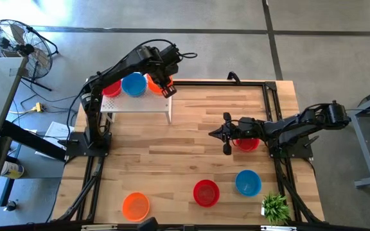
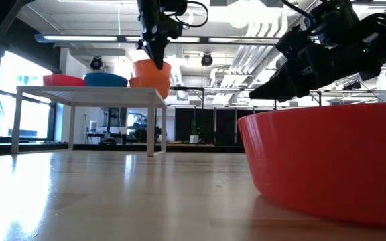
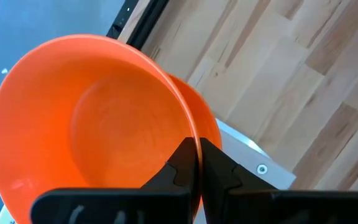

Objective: Pick & Place Mini bowls
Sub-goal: Stack the top orange bowl on the orange bowl on the shelf

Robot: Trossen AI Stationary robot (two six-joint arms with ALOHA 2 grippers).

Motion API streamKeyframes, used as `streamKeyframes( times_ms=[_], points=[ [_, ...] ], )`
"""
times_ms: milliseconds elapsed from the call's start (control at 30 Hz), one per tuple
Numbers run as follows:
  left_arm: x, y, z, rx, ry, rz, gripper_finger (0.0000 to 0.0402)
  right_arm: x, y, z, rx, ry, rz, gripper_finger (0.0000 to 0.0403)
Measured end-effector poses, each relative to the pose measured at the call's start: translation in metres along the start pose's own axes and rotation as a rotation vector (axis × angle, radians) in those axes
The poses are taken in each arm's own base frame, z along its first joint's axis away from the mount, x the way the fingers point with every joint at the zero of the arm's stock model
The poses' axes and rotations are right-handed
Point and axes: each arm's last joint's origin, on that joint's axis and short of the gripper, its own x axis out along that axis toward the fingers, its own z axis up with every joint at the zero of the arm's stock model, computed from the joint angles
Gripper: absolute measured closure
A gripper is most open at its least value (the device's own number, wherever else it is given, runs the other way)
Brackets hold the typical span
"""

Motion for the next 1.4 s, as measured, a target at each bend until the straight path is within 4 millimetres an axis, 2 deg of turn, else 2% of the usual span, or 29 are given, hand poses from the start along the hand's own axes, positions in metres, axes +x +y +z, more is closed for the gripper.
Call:
streamKeyframes(
  times_ms=[500,667,833,1400],
  points=[
    [0.0,-0.001,-0.002,-0.014,0.019,-0.046,0.0401,0.0,0.002,0.0,0.003,-0.001,0.01,0.0402],
    [0.012,-0.003,0.002,-0.013,0.05,-0.046,0.0401,0.0,0.002,0.0,0.005,-0.001,0.01,0.0402],
    [0.012,-0.004,0.002,-0.013,0.05,-0.046,0.04,0.0,0.002,0.0,0.005,-0.001,0.01,0.0401],
    [0.012,-0.002,-0.002,-0.036,0.083,-0.011,0.0309,0.0,0.002,0.0,0.002,-0.002,0.01,0.0402]
  ],
)
